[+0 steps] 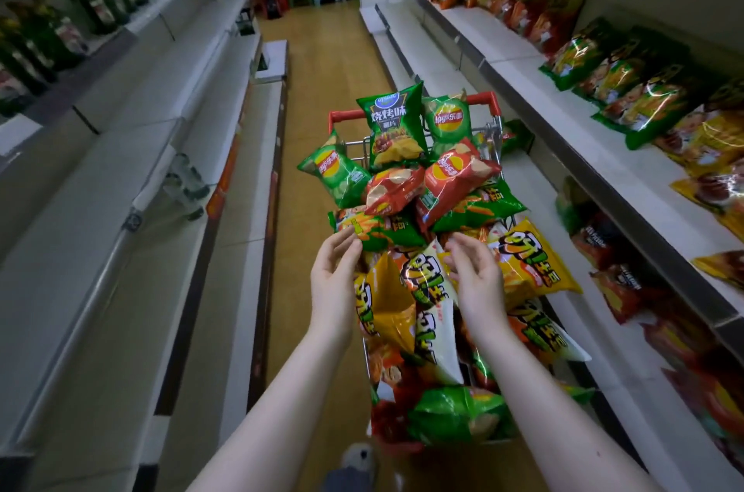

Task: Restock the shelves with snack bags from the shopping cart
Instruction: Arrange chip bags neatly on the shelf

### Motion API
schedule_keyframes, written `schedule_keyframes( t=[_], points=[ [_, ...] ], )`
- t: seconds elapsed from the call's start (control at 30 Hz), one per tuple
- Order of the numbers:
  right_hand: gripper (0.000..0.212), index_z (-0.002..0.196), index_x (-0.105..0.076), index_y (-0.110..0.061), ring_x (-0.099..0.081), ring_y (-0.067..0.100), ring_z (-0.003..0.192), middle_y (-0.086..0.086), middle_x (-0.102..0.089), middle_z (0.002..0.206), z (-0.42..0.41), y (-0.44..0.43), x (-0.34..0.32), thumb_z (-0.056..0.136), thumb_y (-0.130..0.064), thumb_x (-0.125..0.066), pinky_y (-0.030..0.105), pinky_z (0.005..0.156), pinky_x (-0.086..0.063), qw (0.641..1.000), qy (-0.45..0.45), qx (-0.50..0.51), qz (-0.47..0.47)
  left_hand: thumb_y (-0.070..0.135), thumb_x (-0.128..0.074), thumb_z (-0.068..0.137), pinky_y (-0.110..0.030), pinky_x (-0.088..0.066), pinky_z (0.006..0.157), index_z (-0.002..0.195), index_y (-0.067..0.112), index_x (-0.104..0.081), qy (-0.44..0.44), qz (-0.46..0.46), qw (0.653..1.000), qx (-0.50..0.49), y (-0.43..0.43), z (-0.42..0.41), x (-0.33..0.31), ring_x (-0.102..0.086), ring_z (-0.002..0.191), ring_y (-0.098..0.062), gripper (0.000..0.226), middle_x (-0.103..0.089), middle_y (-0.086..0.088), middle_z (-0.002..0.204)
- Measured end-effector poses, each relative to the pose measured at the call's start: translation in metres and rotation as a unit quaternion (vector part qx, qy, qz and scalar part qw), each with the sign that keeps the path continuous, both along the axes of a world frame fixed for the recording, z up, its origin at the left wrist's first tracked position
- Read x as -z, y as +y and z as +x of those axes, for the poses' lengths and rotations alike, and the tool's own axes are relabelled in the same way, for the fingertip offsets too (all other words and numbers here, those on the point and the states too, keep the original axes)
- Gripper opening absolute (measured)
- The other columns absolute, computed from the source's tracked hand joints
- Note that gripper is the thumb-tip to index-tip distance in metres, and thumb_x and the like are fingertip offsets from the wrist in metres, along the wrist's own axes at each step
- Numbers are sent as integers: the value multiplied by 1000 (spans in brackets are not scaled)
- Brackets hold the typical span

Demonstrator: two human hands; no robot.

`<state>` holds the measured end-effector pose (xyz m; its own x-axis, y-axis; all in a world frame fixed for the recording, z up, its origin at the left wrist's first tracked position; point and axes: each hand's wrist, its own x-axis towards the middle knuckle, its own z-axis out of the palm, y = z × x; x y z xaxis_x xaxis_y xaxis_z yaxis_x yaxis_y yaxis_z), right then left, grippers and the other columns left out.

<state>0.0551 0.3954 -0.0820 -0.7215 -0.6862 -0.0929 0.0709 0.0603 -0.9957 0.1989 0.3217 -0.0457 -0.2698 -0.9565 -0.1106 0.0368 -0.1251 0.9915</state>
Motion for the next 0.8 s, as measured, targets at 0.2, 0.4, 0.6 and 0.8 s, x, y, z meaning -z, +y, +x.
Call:
schedule_keyframes(
  t=[0.2, 0.4, 0.6, 0.8],
  points=[
    [20, 116, -53, -24, -57, 17, 111, -3, -60, 116, -8, -56, 12, 97, -26, -50, 34, 96, -47, 997, 13, 63, 42, 24, -58, 93, -36, -54, 86, 108, 30, -61, 6, 26, 997, 66, -80, -26, 19, -60, 112, -19, 16, -62, -2, 121],
    [53, 135, -39, -20, -55, 18, 108, 4, -55, 124, -14, -136, 11, 89, -33, -62, 33, 88, -47, 991, -41, 79, 95, 30, -61, 91, -29, -49, 82, 99, 39, -58, -32, 50, 993, 101, -144, -43, 30, -55, 112, -16, 13, -58, 3, 121],
    [86, 142, -30, -13, -46, 25, 126, 4, -47, 136, -23, -202, 23, 74, -44, -75, 37, 106, -37, 974, -93, 150, 141, 32, -63, 89, -37, -48, 97, 111, 36, -58, -53, 65, 984, 155, -183, -55, 47, -56, 108, -10, 23, -59, 12, 112],
    [72, 139, -38, -11, -49, 25, 125, 6, -51, 135, -30, -211, 30, 79, -30, -74, 34, 104, -39, 975, -78, 162, 131, 29, -65, 88, -35, -49, 95, 128, 24, -55, -56, 82, 974, 202, -195, -67, 50, -57, 112, -15, 41, -60, 3, 123]
  ],
)
